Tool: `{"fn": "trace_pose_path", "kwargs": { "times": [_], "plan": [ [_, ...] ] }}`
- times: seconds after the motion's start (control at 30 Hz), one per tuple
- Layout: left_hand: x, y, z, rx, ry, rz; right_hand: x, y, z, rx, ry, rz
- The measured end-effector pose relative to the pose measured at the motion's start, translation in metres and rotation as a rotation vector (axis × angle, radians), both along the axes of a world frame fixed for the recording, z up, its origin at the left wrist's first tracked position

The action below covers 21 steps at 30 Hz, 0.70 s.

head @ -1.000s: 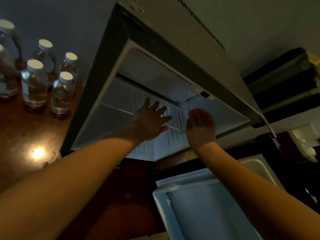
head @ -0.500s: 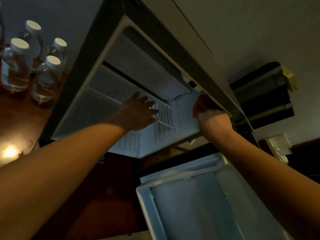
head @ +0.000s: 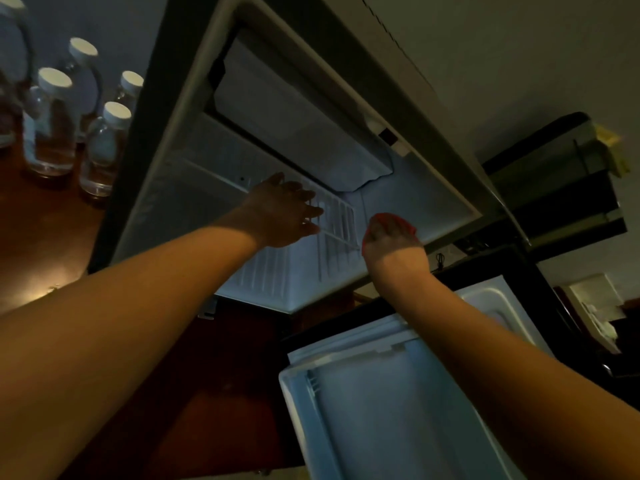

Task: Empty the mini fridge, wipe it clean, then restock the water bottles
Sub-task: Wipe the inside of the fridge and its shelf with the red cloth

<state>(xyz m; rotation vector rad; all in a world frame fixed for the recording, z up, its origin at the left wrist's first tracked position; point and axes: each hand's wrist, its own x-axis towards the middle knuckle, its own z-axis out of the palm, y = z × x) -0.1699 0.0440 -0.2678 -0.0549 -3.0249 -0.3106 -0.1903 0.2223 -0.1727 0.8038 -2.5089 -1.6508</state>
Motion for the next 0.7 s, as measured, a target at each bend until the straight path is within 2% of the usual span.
{"fn": "trace_pose_path", "kwargs": {
  "times": [0.17, 0.3, 0.43, 0.53, 0.63, 0.7],
  "plan": [
    [0.000, 0.000, -0.002, 0.032, -0.010, 0.006, 0.003, -0.001, 0.023, -0.029, 0.023, 0.065],
    [-0.002, -0.002, -0.004, 0.063, -0.009, 0.028, 0.005, 0.004, 0.051, -0.169, 0.126, 0.117],
    [-0.005, 0.000, -0.005, 0.051, -0.021, 0.041, 0.012, 0.005, 0.071, -0.210, 0.137, 0.067],
    [-0.006, 0.000, -0.007, 0.055, -0.003, 0.046, 0.017, 0.004, 0.066, -0.158, 0.141, 0.062],
    [-0.007, 0.000, -0.009, 0.062, 0.035, 0.046, 0.012, -0.002, 0.043, -0.036, 0.110, -0.033],
    [-0.007, 0.001, -0.009, 0.060, 0.041, 0.048, 0.001, -0.005, 0.020, -0.053, 0.072, -0.088]
  ]
}}
